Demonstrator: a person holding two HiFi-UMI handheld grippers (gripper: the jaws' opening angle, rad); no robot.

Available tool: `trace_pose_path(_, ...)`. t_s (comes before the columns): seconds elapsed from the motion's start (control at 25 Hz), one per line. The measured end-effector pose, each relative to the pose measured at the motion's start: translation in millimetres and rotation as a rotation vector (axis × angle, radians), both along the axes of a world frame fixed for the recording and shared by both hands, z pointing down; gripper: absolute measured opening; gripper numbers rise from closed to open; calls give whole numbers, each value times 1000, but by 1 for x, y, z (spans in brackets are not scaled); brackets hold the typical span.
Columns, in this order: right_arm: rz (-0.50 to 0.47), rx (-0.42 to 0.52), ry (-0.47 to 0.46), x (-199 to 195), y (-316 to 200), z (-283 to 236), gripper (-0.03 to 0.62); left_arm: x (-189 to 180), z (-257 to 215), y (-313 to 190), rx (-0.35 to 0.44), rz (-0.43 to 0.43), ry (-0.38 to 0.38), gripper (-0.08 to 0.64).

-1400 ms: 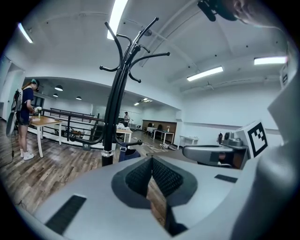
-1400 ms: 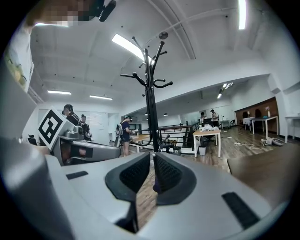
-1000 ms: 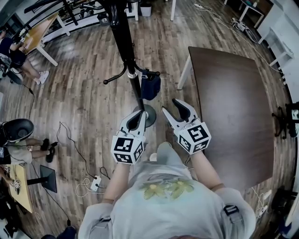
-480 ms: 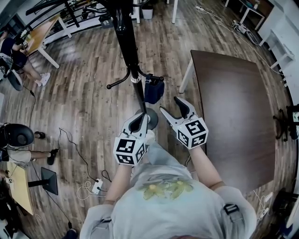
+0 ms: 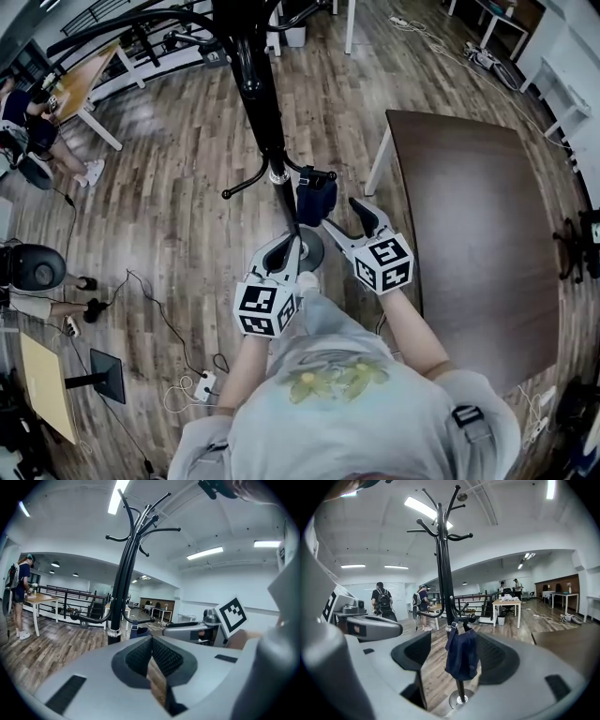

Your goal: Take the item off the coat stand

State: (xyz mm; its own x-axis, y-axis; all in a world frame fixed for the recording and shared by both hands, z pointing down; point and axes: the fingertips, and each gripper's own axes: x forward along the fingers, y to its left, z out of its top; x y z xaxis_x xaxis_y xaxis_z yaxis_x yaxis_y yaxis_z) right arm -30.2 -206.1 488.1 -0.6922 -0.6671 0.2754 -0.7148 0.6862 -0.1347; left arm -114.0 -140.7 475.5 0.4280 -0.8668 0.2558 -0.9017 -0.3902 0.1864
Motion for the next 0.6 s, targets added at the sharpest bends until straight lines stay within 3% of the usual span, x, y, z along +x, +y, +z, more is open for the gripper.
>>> trace_pose_path(0.6,11,-78,79,-10,-47,46,298,-9,8,-18,-24,-11,-8,15)
